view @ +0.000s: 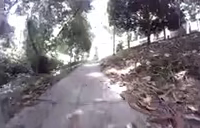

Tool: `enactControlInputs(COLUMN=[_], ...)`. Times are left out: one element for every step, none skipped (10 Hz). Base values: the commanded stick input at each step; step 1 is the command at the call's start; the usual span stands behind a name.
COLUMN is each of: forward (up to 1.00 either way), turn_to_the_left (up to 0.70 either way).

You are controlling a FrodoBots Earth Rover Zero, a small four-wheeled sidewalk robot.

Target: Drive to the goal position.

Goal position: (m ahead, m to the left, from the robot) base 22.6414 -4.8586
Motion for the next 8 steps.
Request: enactControlInputs(forward=[1.0,1.0,1.0,1.0,1.0,1.0,1.0,1.0], turn_to_the_left=[0.0,0.0,0.0,0.0,0.0,0.0,0.0,0.0])
